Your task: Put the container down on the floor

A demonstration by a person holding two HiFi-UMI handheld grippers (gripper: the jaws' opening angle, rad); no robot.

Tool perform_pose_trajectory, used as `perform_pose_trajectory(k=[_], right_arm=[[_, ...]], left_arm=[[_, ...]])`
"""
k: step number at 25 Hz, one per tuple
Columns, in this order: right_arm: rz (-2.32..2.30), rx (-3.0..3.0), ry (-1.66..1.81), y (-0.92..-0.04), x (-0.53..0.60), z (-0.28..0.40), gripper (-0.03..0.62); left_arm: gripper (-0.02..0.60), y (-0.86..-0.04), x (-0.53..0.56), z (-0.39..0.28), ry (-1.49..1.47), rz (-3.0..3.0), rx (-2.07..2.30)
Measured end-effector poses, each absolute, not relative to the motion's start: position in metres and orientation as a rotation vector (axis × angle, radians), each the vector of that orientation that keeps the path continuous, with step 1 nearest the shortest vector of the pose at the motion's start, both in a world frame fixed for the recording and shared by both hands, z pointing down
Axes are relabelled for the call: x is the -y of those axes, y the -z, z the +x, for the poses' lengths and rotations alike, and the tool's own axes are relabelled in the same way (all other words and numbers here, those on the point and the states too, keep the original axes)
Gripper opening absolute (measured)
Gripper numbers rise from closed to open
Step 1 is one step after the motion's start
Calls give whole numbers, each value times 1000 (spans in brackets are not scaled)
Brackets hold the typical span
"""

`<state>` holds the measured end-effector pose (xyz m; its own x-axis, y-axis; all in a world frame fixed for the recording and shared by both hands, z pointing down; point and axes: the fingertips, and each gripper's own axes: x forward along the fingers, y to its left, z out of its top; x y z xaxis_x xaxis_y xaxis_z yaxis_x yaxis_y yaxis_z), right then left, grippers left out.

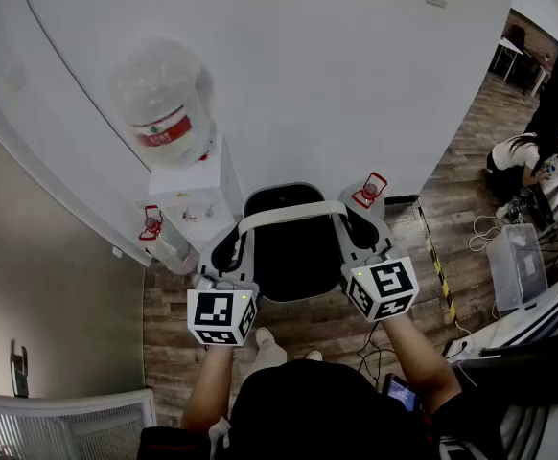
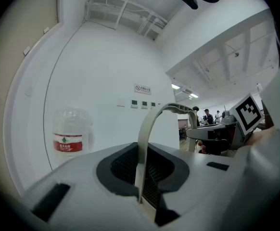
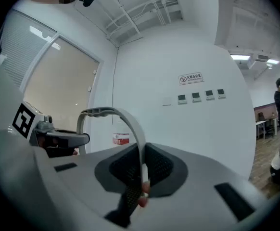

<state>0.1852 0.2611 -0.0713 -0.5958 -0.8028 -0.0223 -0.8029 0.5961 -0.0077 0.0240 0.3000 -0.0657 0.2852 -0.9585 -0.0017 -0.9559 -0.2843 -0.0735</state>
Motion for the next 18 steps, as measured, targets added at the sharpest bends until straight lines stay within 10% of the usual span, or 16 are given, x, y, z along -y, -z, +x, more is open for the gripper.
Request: perform_pose_trajectory(k=[18], right_arm=[[-1389,-2771,25,70,-269,198,52]], left_arm=[[46,65,-309,37,74,-2472,-1850]])
